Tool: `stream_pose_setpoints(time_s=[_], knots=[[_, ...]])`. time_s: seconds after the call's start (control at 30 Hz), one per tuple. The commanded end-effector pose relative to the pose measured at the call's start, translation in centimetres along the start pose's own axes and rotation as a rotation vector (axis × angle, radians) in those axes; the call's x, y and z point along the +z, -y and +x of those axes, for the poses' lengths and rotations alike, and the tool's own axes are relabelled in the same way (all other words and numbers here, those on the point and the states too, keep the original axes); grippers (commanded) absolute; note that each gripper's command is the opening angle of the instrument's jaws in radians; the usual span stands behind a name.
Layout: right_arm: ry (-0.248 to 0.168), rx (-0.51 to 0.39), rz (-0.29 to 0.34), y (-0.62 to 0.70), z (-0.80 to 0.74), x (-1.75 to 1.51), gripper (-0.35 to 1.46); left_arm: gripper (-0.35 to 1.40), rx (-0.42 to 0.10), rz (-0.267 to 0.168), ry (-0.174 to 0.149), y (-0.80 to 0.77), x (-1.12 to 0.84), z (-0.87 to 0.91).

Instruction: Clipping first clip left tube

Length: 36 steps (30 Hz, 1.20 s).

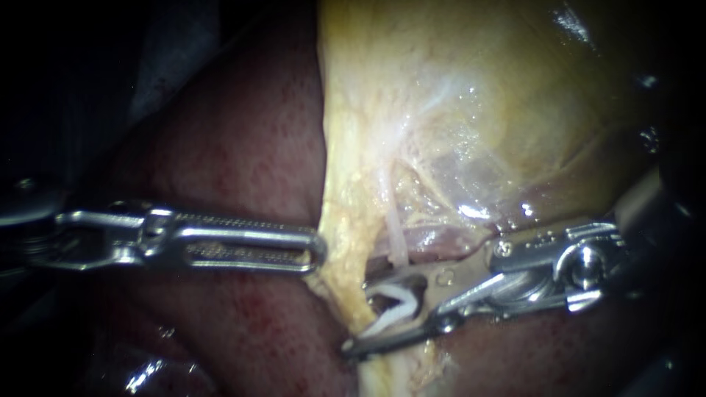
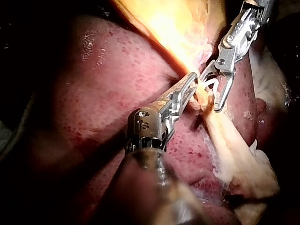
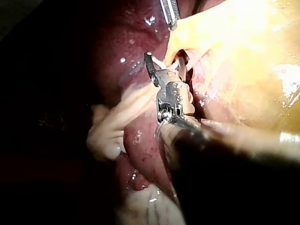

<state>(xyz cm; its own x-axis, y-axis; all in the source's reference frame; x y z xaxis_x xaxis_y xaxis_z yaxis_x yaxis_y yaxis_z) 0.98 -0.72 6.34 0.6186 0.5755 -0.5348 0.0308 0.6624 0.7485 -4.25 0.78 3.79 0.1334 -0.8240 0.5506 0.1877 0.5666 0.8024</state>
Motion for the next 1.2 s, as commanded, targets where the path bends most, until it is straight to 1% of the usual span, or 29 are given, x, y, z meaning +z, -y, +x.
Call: stream_pose_setpoints(time_s=[0.03, 0.2, 0.37, 0.47, 0.67, 0.8, 0.9, 1.03, 1.13, 1.2], knots=[[0.001, -0.002, 0.002, 0.01, 0.01, 0.01, 0.5, -0.35, 0.0, 0.0, 0.0, 0.0, 0.01, 0.0], [0.007, -0.009, 0.011, 0.07, 0.04, 0.06, 0.49, -0.35, 0.0, 0.0, 0.0, -0.01, 0.02, 0.0], [0.011, -0.011, 0.015, 0.06, 0.05, 0.12, 0.48, -0.35, 0.0, 0.0, 0.0, -0.01, 0.02, 0.0], [0.012, -0.001, 0.016, 0.06, 0.04, 0.13, 0.47, -0.35, 0.0, -0.001, 0.0, -0.01, 0.03, 0.0], [0.011, 0.046, 0.015, 0.05, 0.05, 0.16, 0.42, -0.35, 0.0, -0.001, 0.0, 0.0, 0.03, -0.01], [0.012, 0.063, 0.018, 0.04, 0.05, 0.16, 0.33, -0.35, 0.0, -0.002, 0.0, 0.01, 0.04, -0.01], [0.012, 0.069, 0.018, 0.01, 0.05, 0.16, 0.28, -0.35, 0.0, -0.002, 0.0, 0.01, 0.05, -0.01], [0.01, 0.068, 0.021, -0.06, 0.02, 0.13, 0.07, -0.35, 0.0, -0.002, 0.0, 0.01, 0.05, -0.01], [0.026, 0.068, 0.012, -0.13, 0.0, 0.09, -0.06, -0.35, 0.0, -0.002, 0.0, 0.01, 0.05, -0.01], [0.044, 0.069, 0.002, -0.18, -0.02, 0.06, -0.11, -0.35, 0.0, -0.002, 0.0, 0.01, 0.05, -0.01]])
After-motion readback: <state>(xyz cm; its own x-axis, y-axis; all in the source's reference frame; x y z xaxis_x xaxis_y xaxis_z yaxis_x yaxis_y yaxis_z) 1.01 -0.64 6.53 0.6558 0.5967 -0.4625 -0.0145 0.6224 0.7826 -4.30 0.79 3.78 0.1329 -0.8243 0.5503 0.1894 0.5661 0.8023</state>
